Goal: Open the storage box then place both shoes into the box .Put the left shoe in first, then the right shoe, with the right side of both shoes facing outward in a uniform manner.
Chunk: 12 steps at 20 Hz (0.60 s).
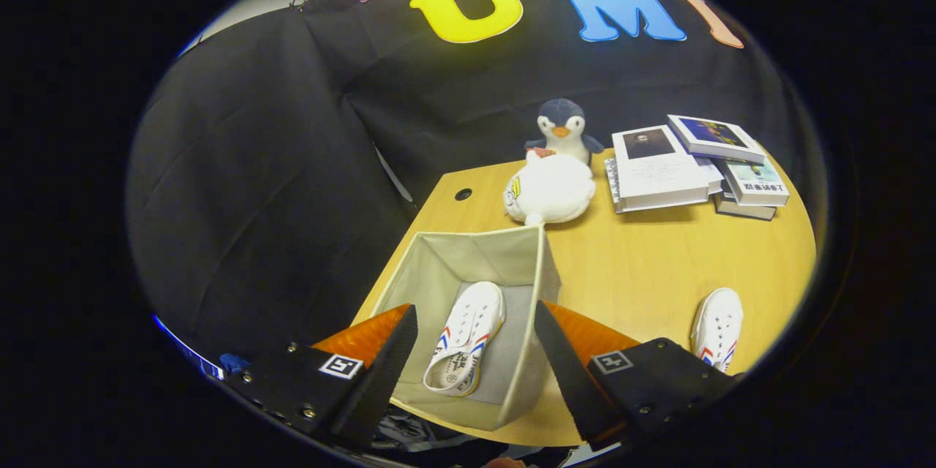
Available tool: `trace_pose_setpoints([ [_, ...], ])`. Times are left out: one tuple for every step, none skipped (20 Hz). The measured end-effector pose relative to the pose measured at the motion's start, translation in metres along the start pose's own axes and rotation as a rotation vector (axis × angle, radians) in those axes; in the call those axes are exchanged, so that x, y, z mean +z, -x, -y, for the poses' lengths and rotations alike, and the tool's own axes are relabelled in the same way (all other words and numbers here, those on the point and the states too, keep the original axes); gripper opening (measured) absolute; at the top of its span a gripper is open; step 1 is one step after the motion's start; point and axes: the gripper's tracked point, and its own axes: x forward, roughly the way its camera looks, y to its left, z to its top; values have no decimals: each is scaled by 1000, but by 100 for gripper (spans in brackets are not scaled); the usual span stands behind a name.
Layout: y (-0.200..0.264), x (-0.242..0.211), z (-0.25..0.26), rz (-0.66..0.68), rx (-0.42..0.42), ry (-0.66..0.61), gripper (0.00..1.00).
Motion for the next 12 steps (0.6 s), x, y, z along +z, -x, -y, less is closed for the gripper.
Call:
trace_pose_setpoints([
  [6,1,13,10,-24,3,98],
  [9,-1,29,10,-42,3,98],
  [15,-1,40,13,-58,-3,98],
  [21,1,51,28,-74,-11,98],
  [27,2,62,44,-86,-15,98],
  [33,2,73,58,-99,-20,98],
  [39,2,83,66,-113,-22,98],
  [43,1,97,69,-132,-24,98],
  [48,-2,110,69,-151,-27,98],
  [53,-5,123,69,-171,-31,98],
  [57,-8,135,69,-186,-36,98],
  [60,-12,146,66,-196,-41,98],
])
